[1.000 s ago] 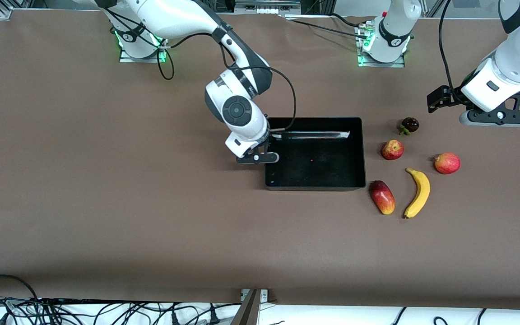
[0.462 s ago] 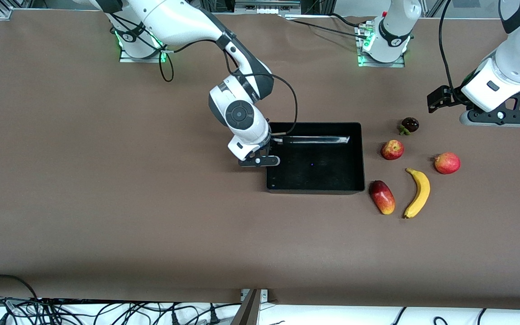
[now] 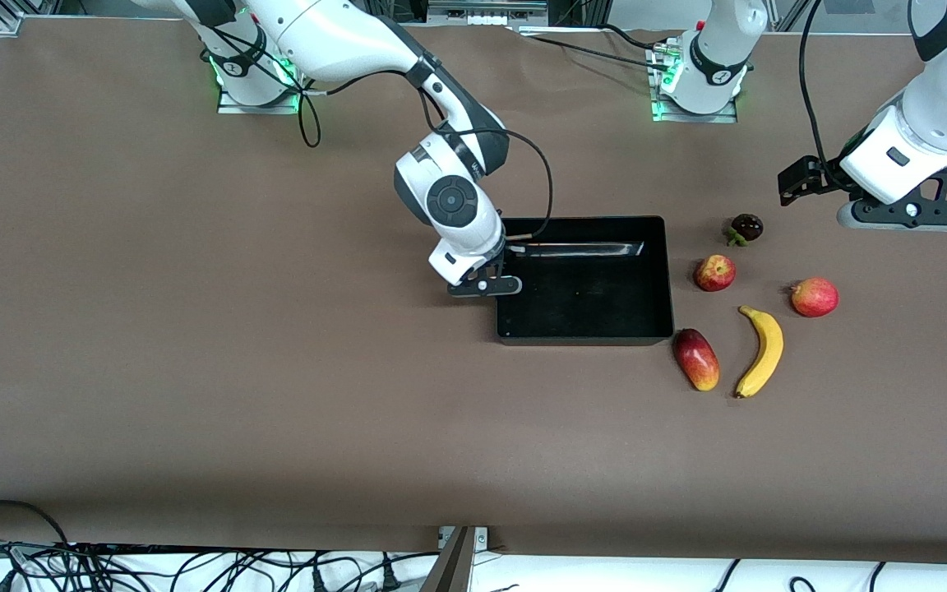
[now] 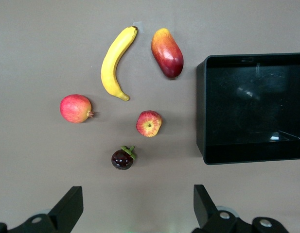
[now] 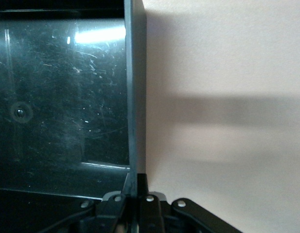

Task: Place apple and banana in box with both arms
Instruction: 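Lift the right gripper off the box while the left gripper reaches the apple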

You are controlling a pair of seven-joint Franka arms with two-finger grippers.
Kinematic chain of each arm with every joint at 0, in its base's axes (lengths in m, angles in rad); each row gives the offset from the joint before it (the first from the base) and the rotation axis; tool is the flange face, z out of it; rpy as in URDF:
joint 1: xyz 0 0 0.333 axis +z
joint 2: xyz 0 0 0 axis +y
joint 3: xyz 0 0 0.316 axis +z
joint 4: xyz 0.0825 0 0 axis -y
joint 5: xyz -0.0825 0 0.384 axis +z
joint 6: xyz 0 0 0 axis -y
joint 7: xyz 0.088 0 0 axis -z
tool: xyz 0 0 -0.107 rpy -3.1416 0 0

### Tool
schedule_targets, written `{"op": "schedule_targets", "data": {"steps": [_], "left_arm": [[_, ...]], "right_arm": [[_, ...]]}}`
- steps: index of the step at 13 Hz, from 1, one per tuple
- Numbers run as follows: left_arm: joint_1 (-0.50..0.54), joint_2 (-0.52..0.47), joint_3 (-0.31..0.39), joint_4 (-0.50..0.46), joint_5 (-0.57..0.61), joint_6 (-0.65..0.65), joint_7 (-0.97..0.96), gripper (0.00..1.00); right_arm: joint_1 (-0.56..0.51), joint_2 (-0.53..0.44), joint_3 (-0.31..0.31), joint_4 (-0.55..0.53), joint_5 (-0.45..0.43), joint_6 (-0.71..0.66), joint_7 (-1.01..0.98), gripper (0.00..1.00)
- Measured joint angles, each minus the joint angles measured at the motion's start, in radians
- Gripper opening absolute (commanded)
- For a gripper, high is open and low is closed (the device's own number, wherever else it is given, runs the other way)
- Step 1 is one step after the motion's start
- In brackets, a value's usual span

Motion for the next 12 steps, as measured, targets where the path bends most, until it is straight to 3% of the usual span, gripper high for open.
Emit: {"op": "schedule_targets", "data": {"steps": [1, 2, 4, 8, 12], "left_arm": [[0.0, 0.0, 0.0, 0.0, 0.0, -0.001, 0.0, 1.0], [0.0, 0.0, 0.0, 0.0, 0.0, -0.01, 0.0, 1.0], [-0.001, 0.009, 0.0, -0.004, 0.0, -0.045, 0.007, 1.0], [0.0, 0.125, -0.001, -0.015, 0.0, 0.005, 0.155, 1.0], [0.008, 0.242, 0.0, -0.099, 0.0, 0.243, 0.351, 1.0]], "right_arm": [[0.001, 0.001, 0.0, 0.0, 0.0, 0.007, 0.001, 0.28], [0.001, 0.001, -0.001, 0.0, -0.004, 0.008, 0.001, 0.44], [0.001, 0.001, -0.001, 0.005, -0.008, 0.017, 0.001, 1.0], [0.0, -0.003, -0.022, 0.037, -0.011, 0.011, -0.001, 1.0], [-0.018, -0.093, -0.15, 0.113, -0.015, -0.18, -0.043, 1.0]]}}
